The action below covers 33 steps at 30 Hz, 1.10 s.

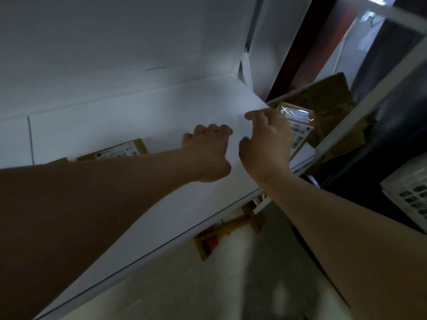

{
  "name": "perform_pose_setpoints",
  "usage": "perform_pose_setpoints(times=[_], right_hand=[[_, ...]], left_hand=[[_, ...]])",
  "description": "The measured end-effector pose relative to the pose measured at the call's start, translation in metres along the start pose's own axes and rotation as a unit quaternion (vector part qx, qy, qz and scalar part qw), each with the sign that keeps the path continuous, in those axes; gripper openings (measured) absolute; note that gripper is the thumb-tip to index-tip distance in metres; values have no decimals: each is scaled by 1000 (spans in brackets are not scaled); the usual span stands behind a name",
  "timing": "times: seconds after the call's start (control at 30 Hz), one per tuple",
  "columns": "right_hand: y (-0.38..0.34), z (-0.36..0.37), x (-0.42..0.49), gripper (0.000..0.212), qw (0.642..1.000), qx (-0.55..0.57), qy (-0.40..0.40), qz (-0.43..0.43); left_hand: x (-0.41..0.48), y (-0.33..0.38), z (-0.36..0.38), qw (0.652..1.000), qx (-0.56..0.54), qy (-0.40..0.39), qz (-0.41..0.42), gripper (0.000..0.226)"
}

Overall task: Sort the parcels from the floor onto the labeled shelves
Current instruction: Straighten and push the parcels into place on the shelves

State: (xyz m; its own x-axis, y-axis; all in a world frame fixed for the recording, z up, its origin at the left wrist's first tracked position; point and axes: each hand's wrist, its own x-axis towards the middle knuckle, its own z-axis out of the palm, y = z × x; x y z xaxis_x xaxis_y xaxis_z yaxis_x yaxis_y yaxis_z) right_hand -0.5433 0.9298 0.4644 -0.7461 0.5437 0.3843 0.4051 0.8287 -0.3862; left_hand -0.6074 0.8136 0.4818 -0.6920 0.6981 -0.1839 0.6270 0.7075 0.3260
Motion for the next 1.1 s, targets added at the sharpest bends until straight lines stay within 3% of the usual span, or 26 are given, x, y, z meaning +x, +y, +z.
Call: perform_pose_setpoints(times=[0.17, 0.37, 0.5, 0.63, 0.9, 1.1], right_hand=[[42, -15, 36, 59, 993, -84, -30, 80], [76, -15, 54, 84, 975, -103, -122, 157], [71, -5, 53, 90, 979, -17, -89, 181], [59, -1, 60, 79, 980, -6, -48, 192], [-19, 34, 14, 70, 994, 20, -36, 98], [-56, 40, 5, 68, 989, 88, -119, 19]], left_hand=[[21, 21, 3, 1000, -17, 1, 25, 80], [31, 23, 14, 999, -29, 4, 35, 73], [30, 12, 17, 999, -31, 3, 27, 71], [28, -2, 16, 999, -30, 20, 19, 68], [15, -36, -7, 993, 37, 113, -21, 72], [-20, -76, -19, 989, 49, 111, -89, 68]])
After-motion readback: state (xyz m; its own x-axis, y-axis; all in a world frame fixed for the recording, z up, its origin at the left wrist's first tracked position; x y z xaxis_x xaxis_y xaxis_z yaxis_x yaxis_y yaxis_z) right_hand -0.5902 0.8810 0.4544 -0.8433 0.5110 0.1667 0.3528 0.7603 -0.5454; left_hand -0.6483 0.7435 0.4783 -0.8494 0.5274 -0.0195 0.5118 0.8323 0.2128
